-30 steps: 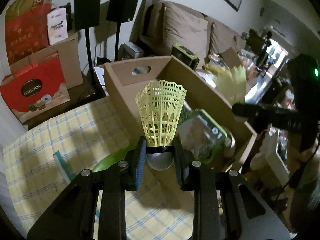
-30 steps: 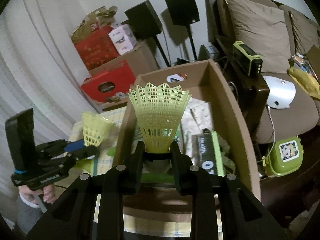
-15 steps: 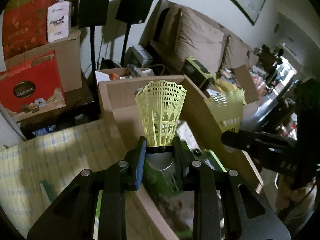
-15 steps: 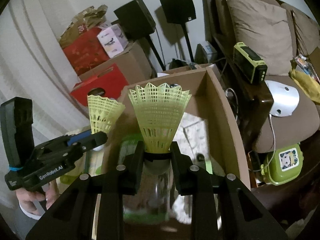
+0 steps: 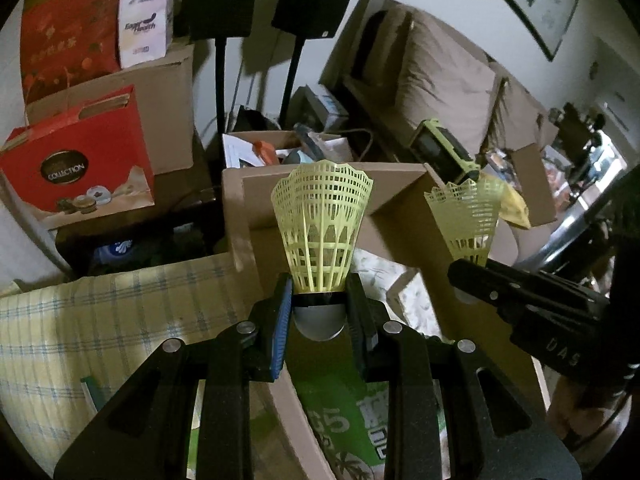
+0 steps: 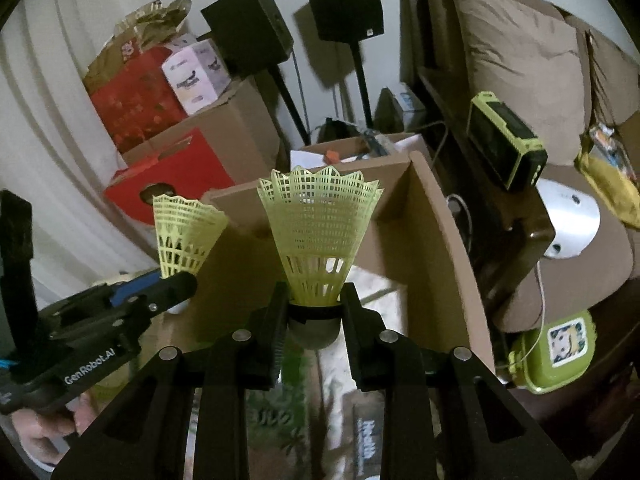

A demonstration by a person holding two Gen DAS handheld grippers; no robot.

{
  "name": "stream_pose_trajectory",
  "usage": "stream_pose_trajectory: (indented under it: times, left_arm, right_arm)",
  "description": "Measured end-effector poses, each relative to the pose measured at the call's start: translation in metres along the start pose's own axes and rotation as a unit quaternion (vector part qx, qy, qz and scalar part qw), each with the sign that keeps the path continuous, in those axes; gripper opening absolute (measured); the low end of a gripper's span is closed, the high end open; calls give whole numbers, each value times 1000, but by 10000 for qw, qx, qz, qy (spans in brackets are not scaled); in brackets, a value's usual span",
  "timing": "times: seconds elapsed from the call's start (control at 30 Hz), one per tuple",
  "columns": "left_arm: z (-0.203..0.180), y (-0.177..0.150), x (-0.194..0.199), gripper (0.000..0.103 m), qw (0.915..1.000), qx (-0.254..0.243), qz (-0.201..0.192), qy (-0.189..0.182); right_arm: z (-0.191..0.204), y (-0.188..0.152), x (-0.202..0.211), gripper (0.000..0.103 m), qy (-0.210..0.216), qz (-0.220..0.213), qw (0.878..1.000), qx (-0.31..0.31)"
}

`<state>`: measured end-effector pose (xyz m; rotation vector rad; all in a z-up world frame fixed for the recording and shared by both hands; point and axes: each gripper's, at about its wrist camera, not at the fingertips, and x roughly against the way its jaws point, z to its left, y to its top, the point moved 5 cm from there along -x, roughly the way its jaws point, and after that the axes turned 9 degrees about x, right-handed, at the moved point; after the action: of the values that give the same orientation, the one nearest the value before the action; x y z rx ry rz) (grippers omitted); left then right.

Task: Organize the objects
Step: 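Carry both shuttlecocks into the cardboard box and open both grippers, then withdraw both grippers from the cardboard box toward the table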

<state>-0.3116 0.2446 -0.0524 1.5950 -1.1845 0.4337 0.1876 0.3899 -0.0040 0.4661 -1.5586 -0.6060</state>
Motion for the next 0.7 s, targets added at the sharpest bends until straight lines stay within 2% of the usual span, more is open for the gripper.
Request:
stream_pose_trajectory:
  times: [0.2, 0.4, 0.5, 0.53, 0.63, 0.7]
  left_arm:
    - [-3, 3, -11, 24, 9999, 55, 28, 101]
    - [-3, 7, -24, 25, 9997, 81, 24, 242]
    - [-3, 9, -28, 48, 9993, 45, -29, 374]
    - [-3, 8, -27, 49, 9994, 38, -56, 329]
    - [-3, 7, -23, 54, 9995, 19, -102, 296]
    - [-3, 5, -18, 57, 9996, 44, -120, 270]
  right_arm:
    - [-3, 3, -16, 25, -217, 36, 9997, 147]
    - [-7, 8, -36, 25, -247, 161, 9995, 142]
    - [-9, 8, -49, 28, -209, 230, 9995, 100]
    - [-10, 9, -50, 28, -224, 213, 9995, 91]
    - [-14, 9, -50, 38, -290, 187, 9994, 31]
    - [-15, 8, -47, 40, -279, 164, 9995, -6]
